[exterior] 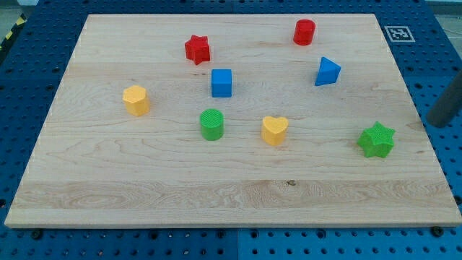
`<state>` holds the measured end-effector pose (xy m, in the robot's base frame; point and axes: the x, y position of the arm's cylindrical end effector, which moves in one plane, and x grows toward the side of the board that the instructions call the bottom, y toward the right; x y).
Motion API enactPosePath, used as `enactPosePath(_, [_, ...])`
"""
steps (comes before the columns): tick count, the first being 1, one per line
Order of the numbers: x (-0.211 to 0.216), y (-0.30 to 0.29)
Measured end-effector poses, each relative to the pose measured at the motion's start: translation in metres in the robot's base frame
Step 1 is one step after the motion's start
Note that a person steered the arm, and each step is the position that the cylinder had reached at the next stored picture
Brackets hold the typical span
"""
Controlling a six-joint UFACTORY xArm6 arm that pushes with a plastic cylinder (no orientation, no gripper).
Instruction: Move the green star towards the yellow heart
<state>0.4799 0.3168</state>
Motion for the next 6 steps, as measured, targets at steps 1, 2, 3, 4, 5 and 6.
enactPosePath(1, [0.017,-0.021])
enactPosePath(2, [0.017,-0.03])
enactPosePath(3, [0.017,-0.05])
enactPosePath(4, [0.017,-0.066])
enactPosePath(5, [0.017,-0.087])
enactPosePath(6, [0.017,-0.087])
